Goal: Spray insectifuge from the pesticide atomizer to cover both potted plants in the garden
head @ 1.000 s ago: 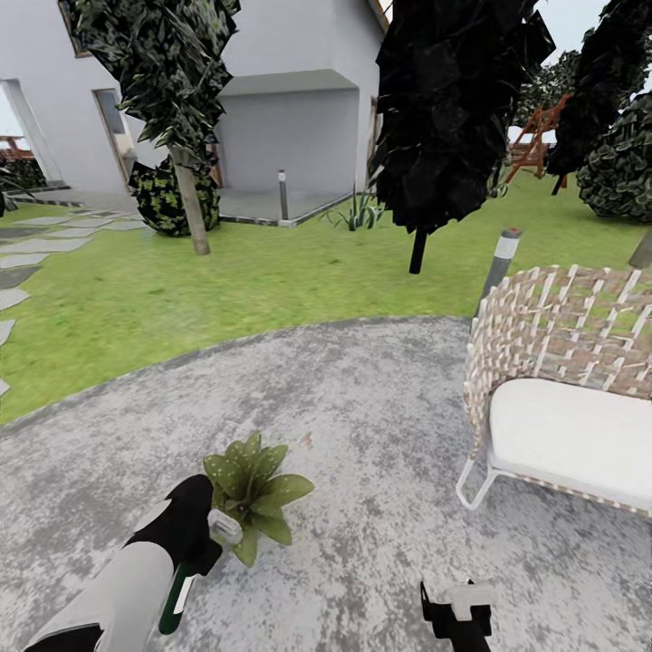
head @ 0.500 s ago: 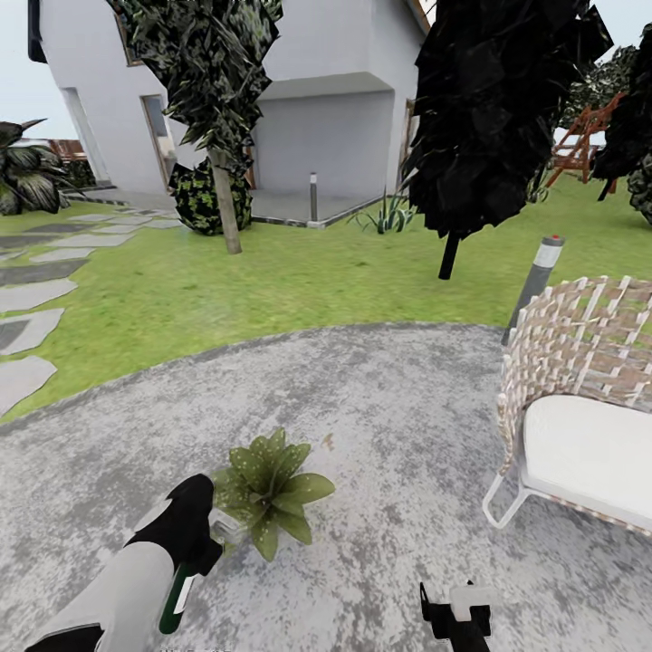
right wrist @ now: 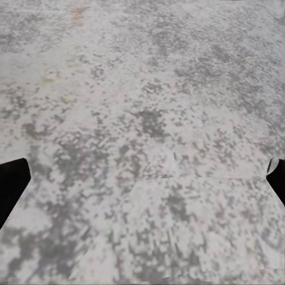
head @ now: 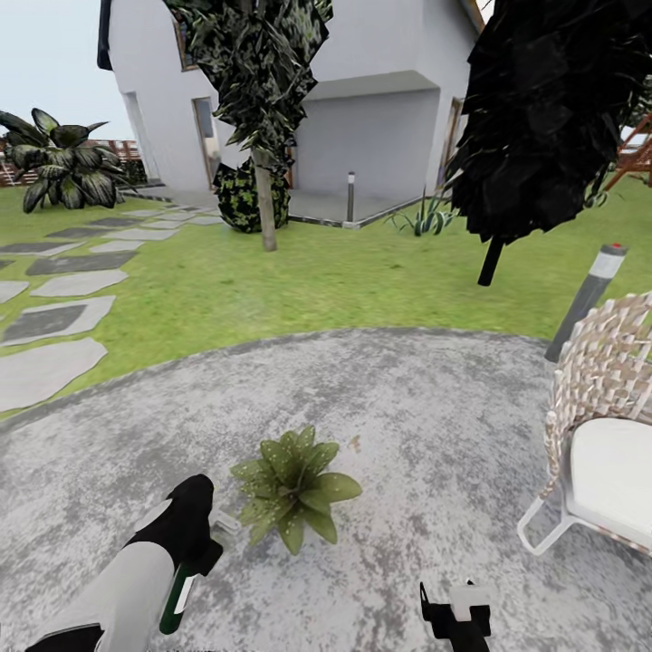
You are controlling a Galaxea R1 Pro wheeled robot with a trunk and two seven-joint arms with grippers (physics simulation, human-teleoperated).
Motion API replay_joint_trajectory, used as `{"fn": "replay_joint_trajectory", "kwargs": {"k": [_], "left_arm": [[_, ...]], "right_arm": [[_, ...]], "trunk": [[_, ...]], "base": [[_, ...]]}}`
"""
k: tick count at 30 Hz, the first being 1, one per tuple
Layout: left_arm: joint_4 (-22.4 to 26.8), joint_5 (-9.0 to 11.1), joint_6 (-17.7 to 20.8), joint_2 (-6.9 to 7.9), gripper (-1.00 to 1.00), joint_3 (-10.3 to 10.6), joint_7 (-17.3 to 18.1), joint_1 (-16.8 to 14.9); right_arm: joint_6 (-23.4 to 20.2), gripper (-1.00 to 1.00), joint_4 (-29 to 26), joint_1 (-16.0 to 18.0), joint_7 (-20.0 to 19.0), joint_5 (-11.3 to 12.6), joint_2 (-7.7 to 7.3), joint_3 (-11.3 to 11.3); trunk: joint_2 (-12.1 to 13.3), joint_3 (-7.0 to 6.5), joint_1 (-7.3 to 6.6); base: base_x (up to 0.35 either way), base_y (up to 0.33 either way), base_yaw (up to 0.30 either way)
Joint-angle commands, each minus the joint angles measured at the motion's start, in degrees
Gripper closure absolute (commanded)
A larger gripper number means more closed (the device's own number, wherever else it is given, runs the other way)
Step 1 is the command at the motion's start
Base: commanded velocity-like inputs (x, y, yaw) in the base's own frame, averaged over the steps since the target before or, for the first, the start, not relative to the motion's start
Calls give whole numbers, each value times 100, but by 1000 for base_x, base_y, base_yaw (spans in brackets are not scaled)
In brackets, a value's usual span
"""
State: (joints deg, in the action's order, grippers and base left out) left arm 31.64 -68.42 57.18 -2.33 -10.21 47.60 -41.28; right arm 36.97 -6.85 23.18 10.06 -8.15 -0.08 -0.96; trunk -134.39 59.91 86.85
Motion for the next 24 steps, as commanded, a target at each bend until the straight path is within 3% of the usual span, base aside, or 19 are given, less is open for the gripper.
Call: {"fn": "replay_joint_trajectory", "kwargs": {"k": [1,24], "left_arm": [[9,-66,12,-11,100,-43,48,-2],[9,-66,11,-5,100,-50,48,-3]], "right_arm": [[3,-100,5,3,57,-61,-1,-9],[3,-100,-1,3,66,-56,8,-9]], "trunk": [[-2,5,-1],[-2,5,-1]], "base": [[0,-169,55],[10,-262,20]]}}
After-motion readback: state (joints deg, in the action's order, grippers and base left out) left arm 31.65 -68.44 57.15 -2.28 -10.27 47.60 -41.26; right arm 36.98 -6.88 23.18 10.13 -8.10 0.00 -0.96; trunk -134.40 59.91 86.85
